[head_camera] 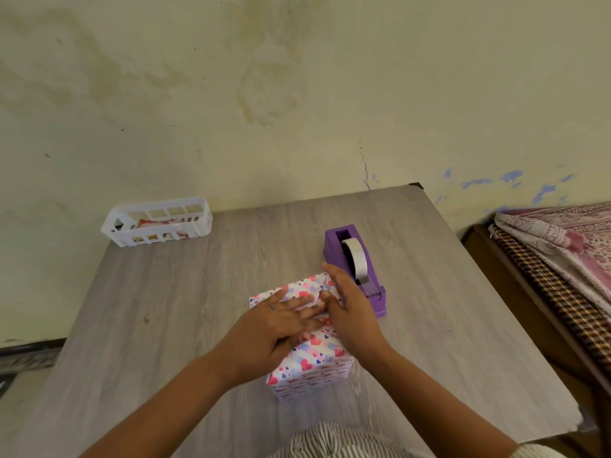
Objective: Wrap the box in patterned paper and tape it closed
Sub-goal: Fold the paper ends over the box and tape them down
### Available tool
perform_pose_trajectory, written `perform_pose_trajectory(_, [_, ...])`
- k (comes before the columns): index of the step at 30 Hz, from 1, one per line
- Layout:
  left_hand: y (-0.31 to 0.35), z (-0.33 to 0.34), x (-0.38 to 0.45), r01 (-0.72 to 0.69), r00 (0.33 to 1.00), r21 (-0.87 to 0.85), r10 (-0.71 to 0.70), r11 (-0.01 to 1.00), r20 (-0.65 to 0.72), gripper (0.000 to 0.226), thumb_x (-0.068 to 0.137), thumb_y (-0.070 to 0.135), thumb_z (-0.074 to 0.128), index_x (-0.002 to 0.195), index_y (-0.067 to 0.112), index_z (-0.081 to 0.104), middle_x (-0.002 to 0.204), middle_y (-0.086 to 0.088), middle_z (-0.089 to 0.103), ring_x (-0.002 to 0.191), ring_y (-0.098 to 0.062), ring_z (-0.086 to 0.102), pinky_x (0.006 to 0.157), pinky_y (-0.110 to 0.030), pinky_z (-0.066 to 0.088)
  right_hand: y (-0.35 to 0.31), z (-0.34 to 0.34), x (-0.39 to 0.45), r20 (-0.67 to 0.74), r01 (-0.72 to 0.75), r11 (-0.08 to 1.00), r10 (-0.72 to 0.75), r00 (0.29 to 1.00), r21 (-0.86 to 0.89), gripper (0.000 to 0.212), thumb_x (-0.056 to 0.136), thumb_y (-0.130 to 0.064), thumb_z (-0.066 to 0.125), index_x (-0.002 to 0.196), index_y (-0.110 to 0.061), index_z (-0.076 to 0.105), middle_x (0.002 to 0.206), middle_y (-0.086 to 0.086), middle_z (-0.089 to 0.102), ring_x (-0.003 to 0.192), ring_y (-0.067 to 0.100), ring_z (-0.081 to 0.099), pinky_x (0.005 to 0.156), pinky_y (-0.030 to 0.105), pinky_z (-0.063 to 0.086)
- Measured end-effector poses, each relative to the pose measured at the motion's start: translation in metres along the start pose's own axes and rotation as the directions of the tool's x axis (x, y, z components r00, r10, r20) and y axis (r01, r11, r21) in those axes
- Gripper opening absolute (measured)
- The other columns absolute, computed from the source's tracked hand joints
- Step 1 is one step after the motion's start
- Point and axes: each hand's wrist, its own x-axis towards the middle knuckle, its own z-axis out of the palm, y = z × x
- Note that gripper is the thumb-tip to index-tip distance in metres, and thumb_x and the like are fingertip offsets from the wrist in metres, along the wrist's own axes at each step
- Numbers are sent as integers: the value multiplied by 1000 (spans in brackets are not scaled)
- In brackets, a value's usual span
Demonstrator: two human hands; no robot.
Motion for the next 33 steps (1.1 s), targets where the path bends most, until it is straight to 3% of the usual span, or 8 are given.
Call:
perform_pose_trajectory(3, [9, 1, -4, 49, 999, -65, -50, 997, -12, 43, 101, 42, 29, 134, 24, 50, 141, 12, 44, 135, 0, 32, 116, -27, 17, 0, 1, 0, 2, 66, 998, -66, 998, -13, 43, 97, -10, 46, 110, -51, 47, 127, -18, 46, 120, 1, 43, 104, 22, 39])
perform_pose_trajectory(6, [17, 2, -11, 120, 993, -152, -120, 981, 9, 49, 99, 53, 24, 135, 31, 48, 141, 16, 44, 134, 4, 33, 117, -28, 18, 6, 2, 1, -34, 122, 991, -124, 992, -60, 32, 96, -9, 49, 106, -37, 61, 131, -9, 50, 119, 4, 47, 100, 14, 39])
perform_pose_trajectory(12, [31, -10, -10, 214, 915, -456, -341, 864, -215, 53, 89, 65, 39, 122, 28, 55, 121, 17, 60, 111, -1, 57, 92, -20, 47, 12, 2, 0, -158, 140, 990, -139, 978, -6, 28, 91, -11, 55, 95, -37, 65, 126, -15, 52, 116, 5, 52, 100, 37, 47])
perform_pose_trajectory(16, [21, -16, 2, 447, 893, -76, -450, 892, -27, 95, 71, 88, 4, 147, 32, 10, 154, 19, 5, 143, -1, 6, 117, -28, 2, 15, 3, 0, -180, 154, 983, -171, 969, -104, 25, 90, -14, 55, 94, -35, 69, 125, -21, 51, 118, 7, 51, 101, 36, 46])
perform_pose_trajectory(20, [28, -15, 2, 334, 879, 285, -406, 899, 251, 116, 49, 95, -15, 140, 23, -29, 147, 13, -34, 136, -4, -32, 112, -39, -22, 14, 3, 1, -199, 137, 979, -165, 966, -148, 23, 91, -14, 54, 97, -28, 71, 123, -18, 56, 113, 6, 53, 98, 28, 46])
perform_pose_trajectory(26, [31, -8, -15, 249, 920, 335, -330, 909, 212, 129, 57, 98, 28, 147, 20, -21, 152, 5, -28, 138, -8, -28, 111, -39, -18, 5, 3, -3, -24, 7, 990, -4, 1000, 138, 30, 96, -16, 49, 109, -42, 51, 104, -24, 57, 96, 4, 61, 77, 17, 51])
perform_pose_trajectory(29, [24, 0, -16, 217, 941, 382, -296, 898, 162, 119, 65, 93, 26, 151, 15, -3, 159, -3, -4, 144, -14, -8, 112, -42, -2, -2, -2, 5, 96, -152, 928, 127, 987, 341, 22, 96, -16, 50, 110, -32, 57, 102, -10, 65, 86, 10, 67, 68, 20, 55])
perform_pose_trajectory(33, [24, 1, -14, 230, 945, 343, -293, 911, 143, 110, 67, 90, 18, 147, 22, -17, 158, 1, -11, 145, -15, -9, 113, -41, -8, -4, -4, 12, 66, -135, 941, 121, 991, 309, 17, 95, -14, 52, 104, -26, 60, 101, -1, 67, 86, 14, 67, 66, 19, 54])
